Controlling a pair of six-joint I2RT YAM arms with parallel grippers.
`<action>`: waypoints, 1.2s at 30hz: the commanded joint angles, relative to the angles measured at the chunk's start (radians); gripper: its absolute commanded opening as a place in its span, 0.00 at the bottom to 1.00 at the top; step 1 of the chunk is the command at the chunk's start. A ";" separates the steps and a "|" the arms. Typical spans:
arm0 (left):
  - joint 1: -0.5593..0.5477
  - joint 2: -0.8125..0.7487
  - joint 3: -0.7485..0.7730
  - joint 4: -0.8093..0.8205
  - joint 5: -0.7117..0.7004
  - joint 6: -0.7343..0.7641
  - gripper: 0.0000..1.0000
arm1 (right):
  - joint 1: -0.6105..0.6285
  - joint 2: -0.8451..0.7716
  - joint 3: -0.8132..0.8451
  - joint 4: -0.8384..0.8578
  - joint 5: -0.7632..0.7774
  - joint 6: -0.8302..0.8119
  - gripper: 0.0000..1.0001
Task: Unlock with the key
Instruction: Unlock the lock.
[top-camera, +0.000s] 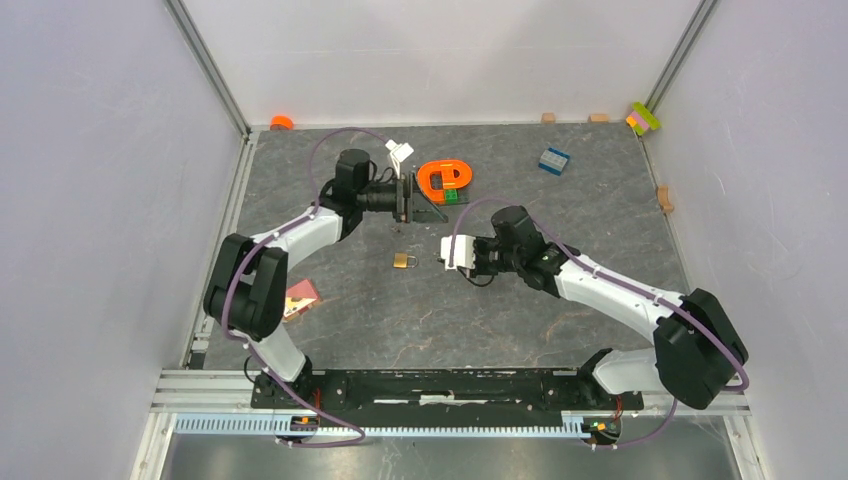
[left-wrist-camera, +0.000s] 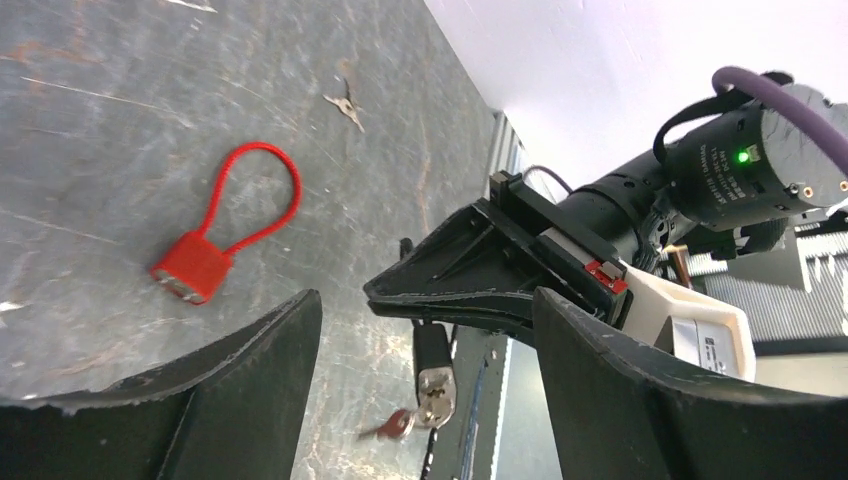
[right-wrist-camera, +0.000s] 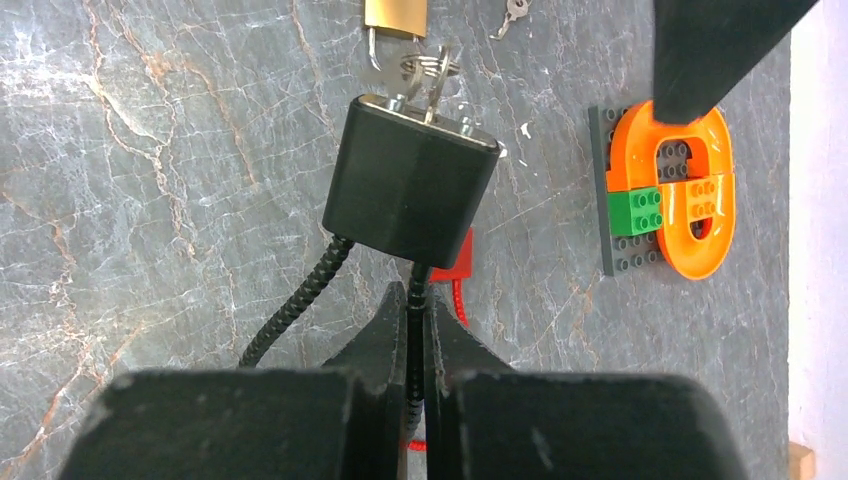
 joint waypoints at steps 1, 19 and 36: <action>-0.066 0.040 0.062 -0.158 0.081 0.124 0.83 | 0.021 -0.046 0.000 0.053 0.025 -0.023 0.00; -0.172 0.119 0.160 -0.612 0.002 0.362 0.53 | 0.057 -0.044 -0.022 0.062 0.095 -0.025 0.00; -0.158 0.048 -0.080 -0.009 -0.137 -0.012 0.02 | 0.177 -0.071 -0.041 0.047 -0.055 -0.029 0.00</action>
